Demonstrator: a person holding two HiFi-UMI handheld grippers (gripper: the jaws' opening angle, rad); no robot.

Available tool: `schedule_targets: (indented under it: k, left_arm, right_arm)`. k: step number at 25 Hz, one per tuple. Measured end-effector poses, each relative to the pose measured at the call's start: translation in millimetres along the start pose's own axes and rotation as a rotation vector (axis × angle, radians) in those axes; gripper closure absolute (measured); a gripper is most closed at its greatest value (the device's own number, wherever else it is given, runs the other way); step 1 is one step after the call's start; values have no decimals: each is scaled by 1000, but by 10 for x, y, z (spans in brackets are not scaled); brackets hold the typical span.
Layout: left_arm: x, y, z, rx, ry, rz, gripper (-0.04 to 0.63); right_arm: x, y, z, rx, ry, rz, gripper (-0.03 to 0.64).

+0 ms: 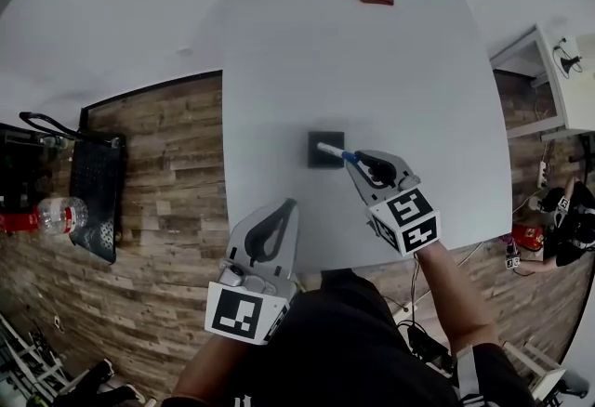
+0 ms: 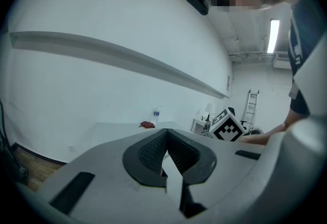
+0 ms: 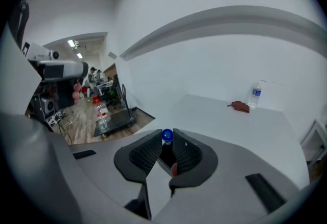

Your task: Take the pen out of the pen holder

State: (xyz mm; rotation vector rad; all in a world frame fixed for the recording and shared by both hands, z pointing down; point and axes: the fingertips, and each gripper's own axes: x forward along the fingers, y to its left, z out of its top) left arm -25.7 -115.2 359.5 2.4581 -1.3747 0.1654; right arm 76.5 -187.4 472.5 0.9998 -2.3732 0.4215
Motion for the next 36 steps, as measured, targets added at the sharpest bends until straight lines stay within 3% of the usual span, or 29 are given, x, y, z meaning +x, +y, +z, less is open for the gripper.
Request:
schedule_targets:
  k: [14,36]
  left_arm:
    - [-239,-312,44,49,-43,-119,588]
    - [-837,-575,210,96,-116,-197,589]
  right_arm:
    - [-826,581,578,24,-200,-84,546]
    - [-1599,1476,860,-9,-329,-142,546]
